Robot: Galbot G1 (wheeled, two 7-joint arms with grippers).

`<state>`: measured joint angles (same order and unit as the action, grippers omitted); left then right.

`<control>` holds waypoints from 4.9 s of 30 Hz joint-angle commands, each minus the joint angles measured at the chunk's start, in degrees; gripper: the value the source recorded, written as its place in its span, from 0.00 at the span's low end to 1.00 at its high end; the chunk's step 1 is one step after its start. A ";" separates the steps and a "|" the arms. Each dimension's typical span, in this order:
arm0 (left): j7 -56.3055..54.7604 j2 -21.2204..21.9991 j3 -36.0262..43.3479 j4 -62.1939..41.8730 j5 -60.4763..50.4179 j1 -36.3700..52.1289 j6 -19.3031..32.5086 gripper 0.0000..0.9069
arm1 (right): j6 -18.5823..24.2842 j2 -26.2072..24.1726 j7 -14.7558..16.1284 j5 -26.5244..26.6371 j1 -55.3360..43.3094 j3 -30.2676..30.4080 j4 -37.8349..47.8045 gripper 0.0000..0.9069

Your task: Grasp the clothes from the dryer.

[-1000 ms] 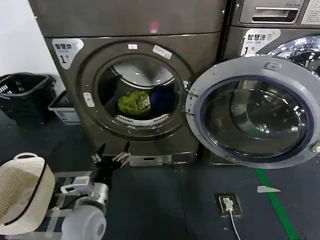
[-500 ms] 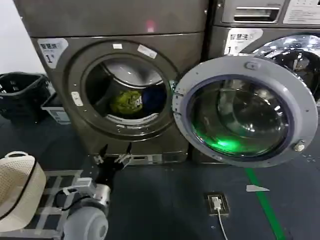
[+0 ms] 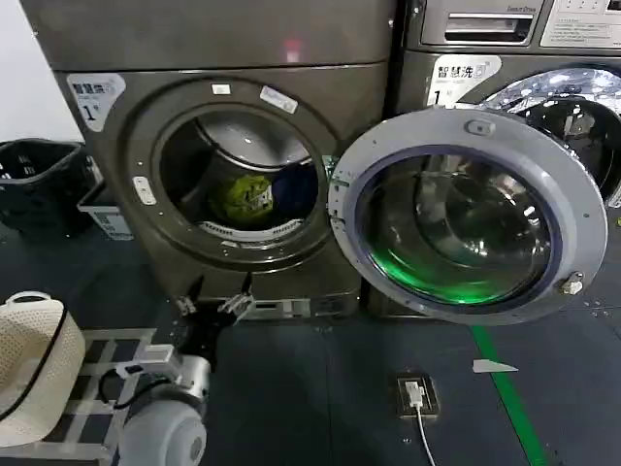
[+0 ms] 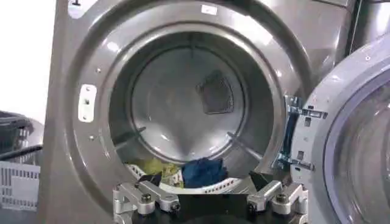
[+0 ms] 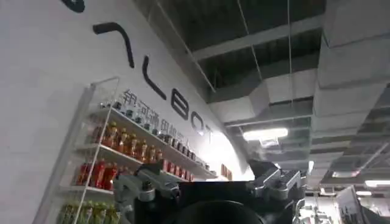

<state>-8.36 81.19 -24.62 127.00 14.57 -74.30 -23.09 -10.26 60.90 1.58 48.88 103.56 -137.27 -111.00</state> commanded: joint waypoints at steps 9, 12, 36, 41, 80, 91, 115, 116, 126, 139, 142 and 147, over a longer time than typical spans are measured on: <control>0.04 -0.28 -0.20 -0.18 0.06 0.08 0.00 1.00 | 0.85 0.18 -0.11 0.97 0.01 -0.32 -0.42 1.00; 0.05 -0.37 -0.31 0.24 0.21 -0.43 0.05 1.00 | 0.82 0.42 -0.03 1.07 0.05 -0.28 -0.88 1.00; 0.38 0.20 -0.33 1.07 0.18 -0.75 0.03 1.00 | 0.89 -0.10 -0.41 1.48 0.25 -1.03 -0.37 1.00; 0.68 0.07 -0.38 1.10 0.14 -0.70 0.05 1.00 | 0.82 0.08 -0.64 1.37 0.21 -1.09 -0.22 1.00; 1.07 0.28 0.95 0.88 -0.10 -0.31 0.11 1.00 | 1.02 0.73 -0.36 2.00 0.67 -1.90 -0.52 1.00; 1.06 0.11 1.03 0.93 -0.11 -0.47 0.13 1.00 | 1.31 0.82 -0.23 2.13 0.75 -1.91 -0.62 1.00; 1.55 -0.87 1.47 -17.85 0.76 18.13 2.79 1.00 | -4.15 1.09 -3.71 -1.56 2.53 -5.08 -0.74 1.00; 1.79 -0.61 1.54 -20.97 0.74 19.59 2.90 1.00 | -4.20 1.11 -3.99 -1.70 2.53 -5.15 -0.70 1.00; 4.75 1.73 2.48 -43.17 -0.12 37.43 5.71 1.00 | -3.26 0.95 -3.72 -1.64 2.03 -4.99 -0.69 1.00; 22.74 1.90 3.69 -74.27 -10.18 57.73 7.42 1.00 | -2.78 1.37 -3.48 -1.60 0.64 -4.01 -0.78 1.00; 38.86 -0.84 7.98 -81.18 -17.49 62.21 9.20 1.00 | -2.68 1.32 -3.49 -1.59 0.74 -4.19 -0.25 1.00; 52.23 -1.28 11.91 -100.02 -28.16 72.76 18.54 1.00 | -2.51 1.80 -3.42 -1.52 0.51 -4.01 -0.32 1.00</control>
<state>19.08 81.53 -17.95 54.62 2.13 -17.76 -13.29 -12.82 62.56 -1.84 47.32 104.13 -141.27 -111.45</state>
